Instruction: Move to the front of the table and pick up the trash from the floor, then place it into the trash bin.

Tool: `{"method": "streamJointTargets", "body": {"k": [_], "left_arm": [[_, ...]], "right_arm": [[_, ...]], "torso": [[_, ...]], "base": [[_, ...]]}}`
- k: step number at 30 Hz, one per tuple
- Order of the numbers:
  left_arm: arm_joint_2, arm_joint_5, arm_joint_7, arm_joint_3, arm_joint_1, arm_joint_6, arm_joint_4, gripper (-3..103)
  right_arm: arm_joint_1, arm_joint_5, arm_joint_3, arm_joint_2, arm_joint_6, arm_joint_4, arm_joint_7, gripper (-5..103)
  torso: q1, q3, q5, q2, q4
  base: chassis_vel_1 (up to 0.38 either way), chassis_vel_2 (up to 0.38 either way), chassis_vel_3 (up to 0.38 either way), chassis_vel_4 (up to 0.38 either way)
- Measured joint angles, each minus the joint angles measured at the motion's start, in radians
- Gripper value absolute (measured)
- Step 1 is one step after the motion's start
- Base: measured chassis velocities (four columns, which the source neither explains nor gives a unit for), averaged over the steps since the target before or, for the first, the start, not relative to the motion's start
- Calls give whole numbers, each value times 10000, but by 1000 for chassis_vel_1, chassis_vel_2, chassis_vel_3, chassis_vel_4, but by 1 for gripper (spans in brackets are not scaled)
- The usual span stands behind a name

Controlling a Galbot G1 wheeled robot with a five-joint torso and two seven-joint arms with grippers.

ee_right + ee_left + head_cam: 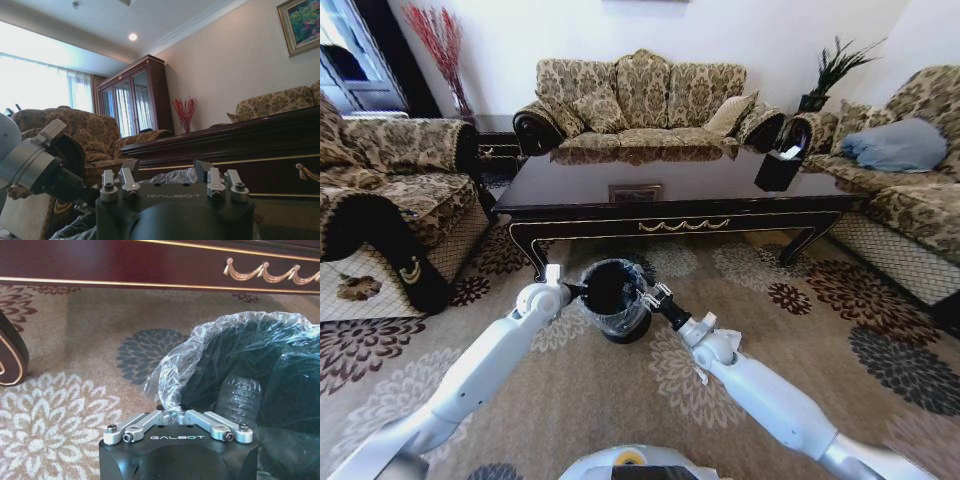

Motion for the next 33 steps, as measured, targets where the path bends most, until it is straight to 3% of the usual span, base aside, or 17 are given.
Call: {"method": "streamJointTargets", "body": {"k": [3,8,10,12,14,18,19,23,24,27,33], "left_arm": [[40,4,0,-98,97,0,-62,2],[152,40,3,-265,302,-1,-174,2],[275,68,14,-394,444,0,-279,2],[385,74,26,-482,525,0,-369,2],[559,78,29,-625,640,0,-531,2],[1022,30,35,-1019,1024,0,-1075,2],[1022,30,35,-1019,1024,0,-1075,2],[1387,59,35,-1444,1661,0,-1592,2],[1387,59,35,-1444,1661,0,-1592,2],[1567,141,33,-1788,2159,0,-1891,2],[1840,165,20,-2291,2674,0,-2263,2]], "right_arm": [[-83,50,223,-9,-28,25,58,78],[-125,298,515,-63,-167,-61,229,88],[-128,470,689,-134,-362,-149,457,97],[-150,501,831,-195,-671,-204,783,99],[-240,473,1050,-287,-1179,-314,1433,100],[-676,201,1519,-487,-2911,-503,4051,100],[-676,201,1519,-487,-2911,-503,4051,100],[-868,676,1736,-434,-5114,-974,6699,100],[-868,676,1736,-434,-5114,-974,6699,100],[-882,999,1793,-213,-5979,-1412,7664,100],[-695,884,1779,196,-6272,-2173,7905,100]], "torso": [[0,0,-1,1,-2],[0,0,0,1,0],[0,0,0,0,0],[0,0,-1,0,1],[0,0,0,0,2],[0,0,1,0,-1],[0,0,1,0,-1],[0,0,-1,0,0],[0,0,-1,0,0],[0,-1,0,0,0],[0,0,0,0,2]], "base": [[0,0,0,0],[0,0,0,0],[0,0,0,0],[0,0,0,0],[0,0,0,0],[0,0,0,0],[0,0,0,0],[0,0,0,0],[0,0,0,0],[0,0,0,0],[0,0,0,0]]}}
